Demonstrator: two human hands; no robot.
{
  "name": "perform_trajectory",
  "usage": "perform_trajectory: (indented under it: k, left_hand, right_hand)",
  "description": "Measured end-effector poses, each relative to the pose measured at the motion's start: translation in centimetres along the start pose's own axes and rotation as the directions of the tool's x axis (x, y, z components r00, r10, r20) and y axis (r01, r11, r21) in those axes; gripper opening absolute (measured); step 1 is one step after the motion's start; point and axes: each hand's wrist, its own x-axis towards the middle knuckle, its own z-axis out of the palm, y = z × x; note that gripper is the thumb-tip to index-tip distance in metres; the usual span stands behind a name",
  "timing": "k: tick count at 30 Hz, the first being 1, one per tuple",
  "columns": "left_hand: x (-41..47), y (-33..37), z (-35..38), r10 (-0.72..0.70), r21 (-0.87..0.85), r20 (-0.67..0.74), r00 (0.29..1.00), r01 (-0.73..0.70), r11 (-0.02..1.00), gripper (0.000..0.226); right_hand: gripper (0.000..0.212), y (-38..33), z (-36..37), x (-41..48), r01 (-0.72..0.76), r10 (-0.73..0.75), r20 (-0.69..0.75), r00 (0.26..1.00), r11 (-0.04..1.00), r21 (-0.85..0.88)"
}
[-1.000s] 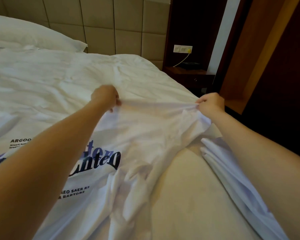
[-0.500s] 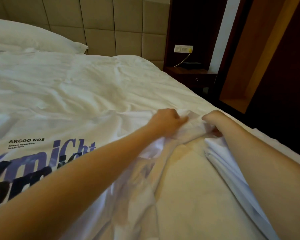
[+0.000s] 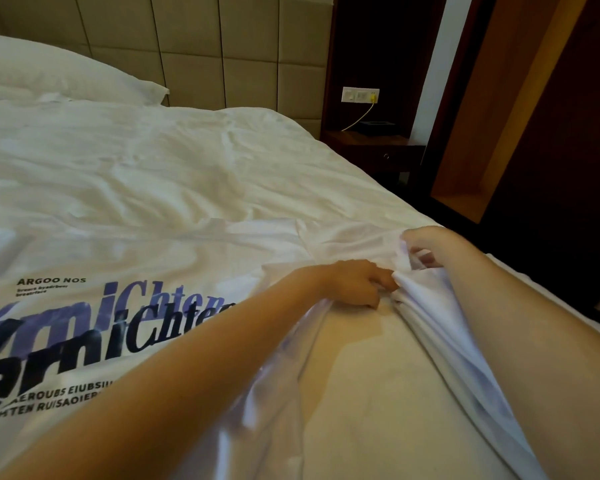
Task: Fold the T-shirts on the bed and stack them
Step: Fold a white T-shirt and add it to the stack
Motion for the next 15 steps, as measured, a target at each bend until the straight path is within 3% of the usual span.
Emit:
perform_trajectory:
  k: [3,5,8,11,13,15]
  left_hand:
    - [-0.1,0.4,0.8,0.017,0.162,0.071,0.997,-0.028,0.986,0.062]
    - [-0.3,0.7,1.2,0.059,-0.008,0.090,0.994,-0.059,0.998,0.063]
    - [-1.3,1.3,0.6,0.076,-0.377,0.023,0.997,-0.062,0.924,0.060]
    - [-2.0,1.1,-0.5,-0.002,-0.595,-0.097,0.995,-0.056,0.802,0.060]
    - [-2.9,0.7,-1.5,-0.083,-0.657,-0.157,0.984,-0.041,0.753,0.062]
    - [-3.9,0.1,-2.3,-0.157,-0.624,-0.203,0.967,-0.004,0.782,0.059]
  right_hand:
    - [0.016,-0.5,0.0,-1.6,0.004,0.025,0.107,0.994,0.965,-0.263]
    - [0.022,-0.5,-0.2,-2.1,0.024,0.013,0.086,0.996,0.912,-0.409]
    - [0.017,-0.3,0.4,-2.3,0.011,-0.067,-0.098,0.993,0.872,-0.490]
    - [0.052,-0.4,0.9,-2.6,-0.031,-0.158,-0.362,0.919,0.884,-0.467]
    - [0.053,-1.1,1.4,-3.2,0.039,-0.254,-0.357,0.899,0.857,-0.513]
    - [0.047,-1.6,2.3,-3.6,0.141,-0.311,-0.265,0.913,0.848,-0.511]
